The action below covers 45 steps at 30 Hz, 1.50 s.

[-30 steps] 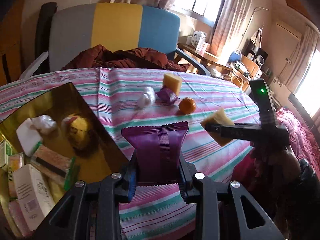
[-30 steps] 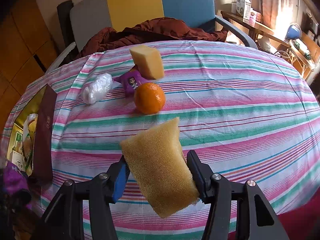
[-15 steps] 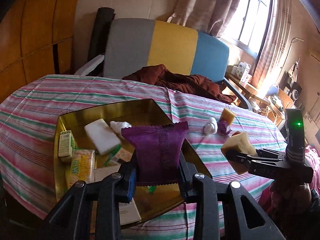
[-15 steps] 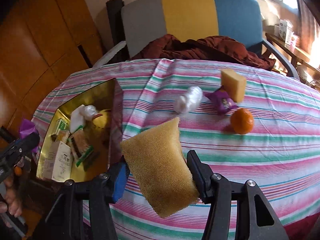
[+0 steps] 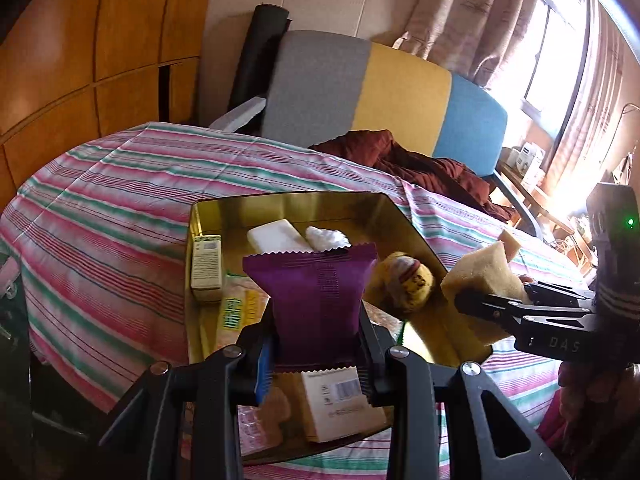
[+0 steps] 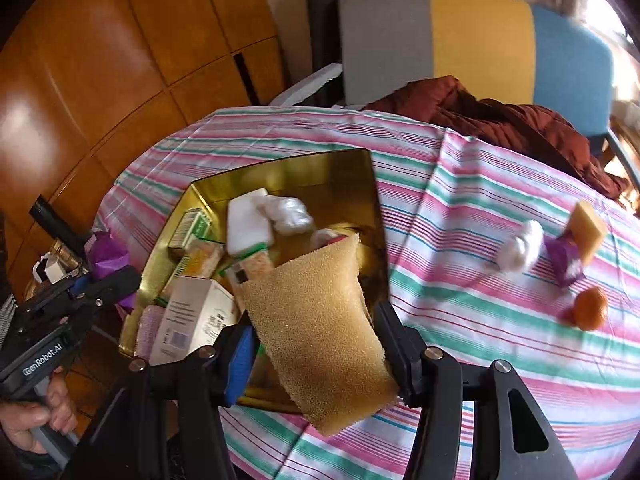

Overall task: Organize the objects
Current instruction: 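Lower purple snack into tray with left tool while right tool places sponge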

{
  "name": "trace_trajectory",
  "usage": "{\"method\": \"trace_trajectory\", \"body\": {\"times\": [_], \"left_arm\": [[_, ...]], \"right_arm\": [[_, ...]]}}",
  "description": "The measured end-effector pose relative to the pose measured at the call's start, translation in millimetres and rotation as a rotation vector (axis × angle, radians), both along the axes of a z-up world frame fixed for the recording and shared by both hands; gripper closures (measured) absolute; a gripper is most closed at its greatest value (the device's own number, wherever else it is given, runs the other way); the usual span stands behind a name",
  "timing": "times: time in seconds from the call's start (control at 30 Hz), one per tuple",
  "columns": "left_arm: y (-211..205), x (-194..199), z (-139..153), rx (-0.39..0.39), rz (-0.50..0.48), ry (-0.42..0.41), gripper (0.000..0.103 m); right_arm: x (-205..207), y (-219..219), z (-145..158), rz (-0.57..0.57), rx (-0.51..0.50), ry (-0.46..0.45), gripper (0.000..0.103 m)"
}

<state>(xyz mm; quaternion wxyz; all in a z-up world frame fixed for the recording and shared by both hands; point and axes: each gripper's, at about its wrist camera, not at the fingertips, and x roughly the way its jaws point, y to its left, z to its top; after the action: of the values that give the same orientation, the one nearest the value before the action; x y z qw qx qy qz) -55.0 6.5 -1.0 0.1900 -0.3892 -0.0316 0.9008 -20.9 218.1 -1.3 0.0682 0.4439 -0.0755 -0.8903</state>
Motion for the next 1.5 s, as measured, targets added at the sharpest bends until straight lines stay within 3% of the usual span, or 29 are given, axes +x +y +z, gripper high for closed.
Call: {"method": "trace_trajectory", "body": {"times": [0.53,0.93,1.0,1.07,1.17,1.33,1.5], "left_arm": [[-6,-31,-6,-0.043,0.038,-0.005,0.07],[1,-38,-10,-0.072,0.051,-0.007,0.069],[2,-39,-11,-0.067,0.06,-0.02,0.067],[3,-40,-11,-0.074,0.063,-0.023,0.061],[4,-38,-12,-0.066,0.061,-0.027,0.06],[5,-34,-9,-0.065,0.063,-0.022,0.06],[5,-28,-8,-0.059,0.066,-0.022,0.06]], "right_arm": [[-59,-31,-1,0.035,0.005,-0.021,0.046],[-80,-40,-14,0.037,0.023,-0.041,0.044],[-83,-41,-14,0.032,0.028,-0.038,0.04],[-85,-40,-14,0.03,0.025,-0.025,0.027],[-83,-40,-11,0.019,0.021,-0.006,0.009],[-72,-41,-13,0.01,0.043,-0.004,0.0],[-63,-40,-16,-0.015,0.069,-0.008,0.0]]}}
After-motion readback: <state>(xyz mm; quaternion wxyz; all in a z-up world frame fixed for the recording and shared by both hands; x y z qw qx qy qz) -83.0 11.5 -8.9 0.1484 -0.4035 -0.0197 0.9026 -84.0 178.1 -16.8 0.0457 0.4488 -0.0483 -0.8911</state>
